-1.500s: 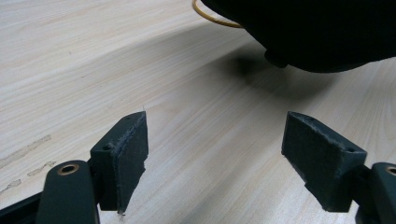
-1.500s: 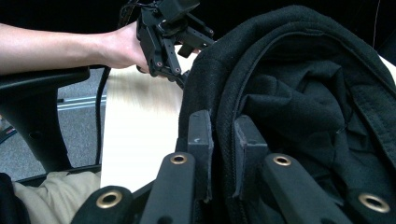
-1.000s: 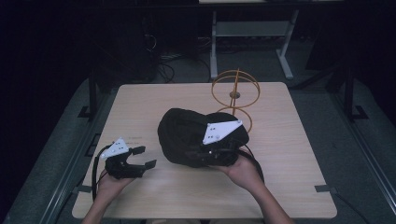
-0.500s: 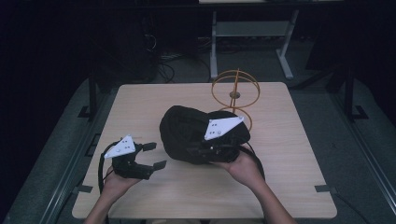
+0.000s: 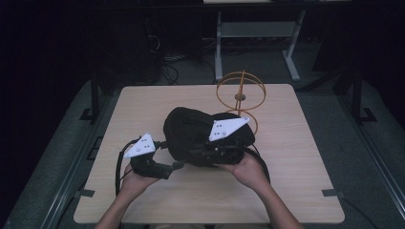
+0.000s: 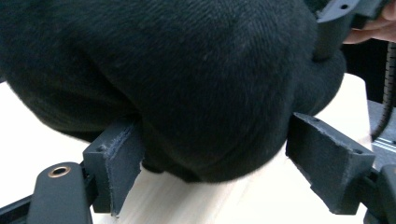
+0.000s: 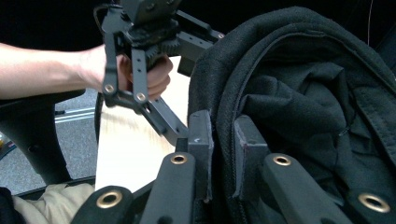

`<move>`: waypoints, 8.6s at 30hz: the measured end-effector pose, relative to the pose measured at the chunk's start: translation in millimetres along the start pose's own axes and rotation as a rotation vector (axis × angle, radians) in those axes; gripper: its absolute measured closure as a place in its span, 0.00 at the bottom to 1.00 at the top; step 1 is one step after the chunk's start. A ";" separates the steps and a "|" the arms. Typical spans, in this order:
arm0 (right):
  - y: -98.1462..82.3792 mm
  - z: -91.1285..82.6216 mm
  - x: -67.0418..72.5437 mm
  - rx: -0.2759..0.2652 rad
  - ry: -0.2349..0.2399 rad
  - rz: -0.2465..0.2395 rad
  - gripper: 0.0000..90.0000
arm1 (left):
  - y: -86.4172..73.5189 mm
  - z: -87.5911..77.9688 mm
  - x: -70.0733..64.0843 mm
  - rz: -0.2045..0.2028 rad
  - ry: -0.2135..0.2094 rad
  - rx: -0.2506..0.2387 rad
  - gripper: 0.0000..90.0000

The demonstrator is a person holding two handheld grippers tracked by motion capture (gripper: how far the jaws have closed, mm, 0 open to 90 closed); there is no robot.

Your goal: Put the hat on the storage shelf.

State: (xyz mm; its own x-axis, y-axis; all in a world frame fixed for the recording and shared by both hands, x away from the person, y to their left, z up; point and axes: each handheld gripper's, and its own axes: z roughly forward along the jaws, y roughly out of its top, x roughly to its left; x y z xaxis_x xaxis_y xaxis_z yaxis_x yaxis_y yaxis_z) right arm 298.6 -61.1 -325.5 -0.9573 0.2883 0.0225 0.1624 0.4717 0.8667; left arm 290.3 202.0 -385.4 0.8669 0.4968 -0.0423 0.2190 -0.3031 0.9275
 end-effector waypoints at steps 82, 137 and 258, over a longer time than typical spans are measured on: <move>-106.4 -105.8 -40.5 -0.090 -0.214 0.269 0.33 | 108.8 -27.9 39.9 0.094 0.063 0.046 0.96; -184.8 -159.5 -57.0 -0.138 -0.381 0.415 0.31 | 272.2 88.7 70.3 0.168 -0.050 0.138 0.96; -190.2 -146.3 -50.8 -0.087 -0.424 0.418 0.24 | 151.1 54.0 57.3 -0.006 0.006 0.234 0.52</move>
State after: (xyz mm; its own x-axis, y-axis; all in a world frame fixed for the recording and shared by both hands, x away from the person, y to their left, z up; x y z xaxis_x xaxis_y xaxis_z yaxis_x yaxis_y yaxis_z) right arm 281.3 -287.4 -418.6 -0.6341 0.7507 0.1852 0.4673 0.1813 0.8653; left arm 397.2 140.7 -267.7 0.8626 0.5040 -0.0445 0.3228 -0.4804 0.8155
